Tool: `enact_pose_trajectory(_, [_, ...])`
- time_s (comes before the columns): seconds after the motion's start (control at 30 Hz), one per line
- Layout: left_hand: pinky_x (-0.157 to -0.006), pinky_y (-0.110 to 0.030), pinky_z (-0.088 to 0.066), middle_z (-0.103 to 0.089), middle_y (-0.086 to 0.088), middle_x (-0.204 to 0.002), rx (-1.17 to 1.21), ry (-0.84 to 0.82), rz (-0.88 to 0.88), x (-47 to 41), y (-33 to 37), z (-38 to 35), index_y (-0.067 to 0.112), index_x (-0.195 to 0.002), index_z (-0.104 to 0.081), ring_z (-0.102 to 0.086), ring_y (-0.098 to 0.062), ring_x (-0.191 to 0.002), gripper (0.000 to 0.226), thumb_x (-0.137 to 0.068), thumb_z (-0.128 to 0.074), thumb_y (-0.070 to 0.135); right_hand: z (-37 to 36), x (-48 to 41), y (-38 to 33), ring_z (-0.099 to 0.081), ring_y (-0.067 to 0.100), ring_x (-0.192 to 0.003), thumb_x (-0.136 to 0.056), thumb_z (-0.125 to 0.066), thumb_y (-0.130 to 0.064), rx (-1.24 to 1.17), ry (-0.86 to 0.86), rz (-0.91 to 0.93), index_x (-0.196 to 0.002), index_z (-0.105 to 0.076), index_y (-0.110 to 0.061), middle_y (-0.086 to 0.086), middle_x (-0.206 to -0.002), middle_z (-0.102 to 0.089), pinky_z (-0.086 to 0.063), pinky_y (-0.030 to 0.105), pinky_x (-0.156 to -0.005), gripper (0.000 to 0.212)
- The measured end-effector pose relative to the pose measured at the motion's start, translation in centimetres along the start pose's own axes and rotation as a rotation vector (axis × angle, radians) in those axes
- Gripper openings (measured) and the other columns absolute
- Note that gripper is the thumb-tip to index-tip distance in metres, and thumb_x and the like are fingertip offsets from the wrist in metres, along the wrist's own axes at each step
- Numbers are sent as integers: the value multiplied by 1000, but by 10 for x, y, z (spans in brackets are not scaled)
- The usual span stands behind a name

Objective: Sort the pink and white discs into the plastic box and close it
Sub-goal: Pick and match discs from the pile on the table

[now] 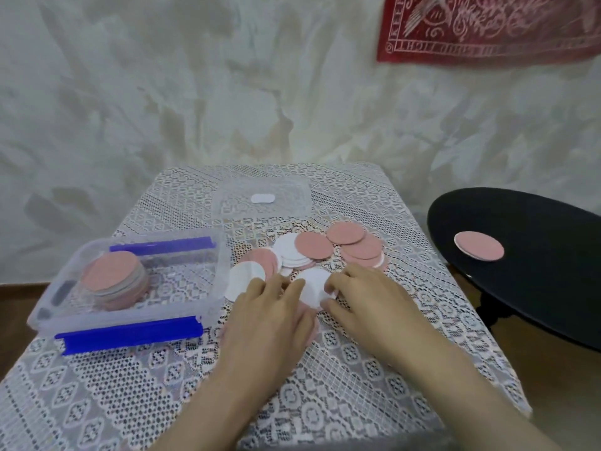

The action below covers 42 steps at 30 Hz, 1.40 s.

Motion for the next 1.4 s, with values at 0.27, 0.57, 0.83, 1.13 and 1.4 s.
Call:
enact_pose_trajectory(0.27, [-82,-35,-51,-61,4,-122,203,83,-6,12,-15,-1,17,-140,-54,-52,-18,-98,45,-95,-55,20,0,0,-19,-53,7,-93,-95,-55,-57,-197,-118,29,-111,-62,-38,-18,-105,-46,-44,30,-77,26])
enact_pose_trajectory(0.57, [-92,-28,-47,-56,9,-129,230,134,-7,38,-22,3,22,-144,-51,-48,-11,-112,48,-96,-55,30,-6,10,-29,-56,8,-88,-85,-72,-49,-335,-86,-84,-93,-52,-32,-15,-98,-53,-47,33,-78,27])
enact_pose_trajectory(0.83, [-96,-32,-46,-60,10,-130,164,114,49,45,-21,5,23,-140,-56,-48,-14,-116,52,-94,-56,46,-7,19,-18,-59,8,-62,-95,-65,-36,-418,-34,-166,-86,-48,-29,-6,-73,-64,-51,36,-64,21])
enact_pose_trajectory(1.13, [-88,-38,-53,-69,2,-123,108,110,21,18,-3,-6,16,-133,-63,-59,-23,-107,54,-85,-74,38,0,12,21,-52,7,-65,-97,-63,-38,-421,19,-208,-85,-52,-29,-7,-77,-62,-42,29,-64,18])
enact_pose_trajectory(1.4, [-86,-29,-45,-63,19,-121,263,62,17,20,-7,6,31,-132,-61,-49,-9,-105,50,-88,-62,55,1,9,21,-61,10,-68,-94,-68,-32,-663,-114,-88,-86,-69,-30,-5,-76,-69,-50,40,-72,8])
Point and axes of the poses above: each hand's wrist, its own x-axis away from the middle knuckle, its own z-axis out of the back of the hand, y = z × x, the point moved 1 cm from there along -x, towards the middle knuckle
